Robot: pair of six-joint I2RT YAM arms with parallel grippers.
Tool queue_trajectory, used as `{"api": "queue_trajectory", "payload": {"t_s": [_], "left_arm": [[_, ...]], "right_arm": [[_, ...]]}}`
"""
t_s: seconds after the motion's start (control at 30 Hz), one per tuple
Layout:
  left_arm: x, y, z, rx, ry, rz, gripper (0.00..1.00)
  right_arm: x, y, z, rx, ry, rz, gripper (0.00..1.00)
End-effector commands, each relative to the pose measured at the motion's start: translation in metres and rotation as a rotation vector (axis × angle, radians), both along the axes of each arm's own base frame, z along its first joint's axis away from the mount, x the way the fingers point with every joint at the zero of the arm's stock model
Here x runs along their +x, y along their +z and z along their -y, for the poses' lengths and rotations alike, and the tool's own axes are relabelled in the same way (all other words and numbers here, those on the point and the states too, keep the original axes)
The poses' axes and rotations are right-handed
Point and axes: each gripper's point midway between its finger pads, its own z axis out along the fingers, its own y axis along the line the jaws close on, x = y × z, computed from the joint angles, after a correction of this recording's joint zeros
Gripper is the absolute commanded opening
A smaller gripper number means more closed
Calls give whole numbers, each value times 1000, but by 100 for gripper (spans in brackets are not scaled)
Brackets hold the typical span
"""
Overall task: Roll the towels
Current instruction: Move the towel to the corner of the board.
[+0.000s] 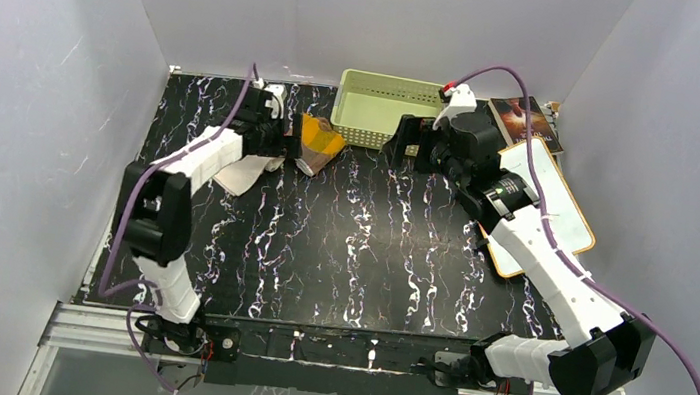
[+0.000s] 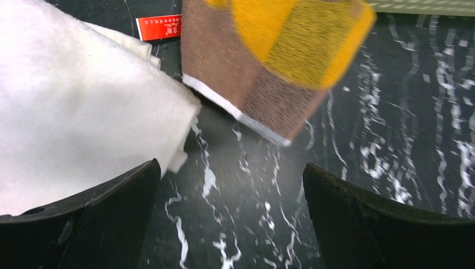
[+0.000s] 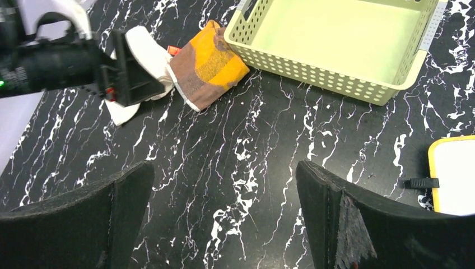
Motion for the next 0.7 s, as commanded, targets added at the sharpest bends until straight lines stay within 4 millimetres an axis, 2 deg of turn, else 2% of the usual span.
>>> {"api": "queue_trajectory", "payload": {"t_s": [0.0,0.07,0.27,0.33,0.4,0.53,0.63,0.67], "left_arm": [[39,-12,-3,34,45,38,98],[50,-32,3,18,46,16,98],[77,-53,18,-60,66,24,95],[83,-60,18,-79,89,23,87],[86,-68,13,-92,124,12,71],[79,-95,-21,-81,226,-49,49],[68,-112,-67,-11,296,-101,32],[65,-112,-88,2,325,-110,22]], "right_arm": [[-7,12,1,0,31,46,98],[-8,8,-2,3,45,36,98],[-10,-5,-12,24,88,-3,98],[-9,-9,-15,29,99,-13,98],[-9,-11,-18,30,111,-20,98],[-9,-18,-21,26,122,-37,98],[-10,-21,-21,25,127,-44,98],[-10,-22,-21,26,129,-45,98]]}}
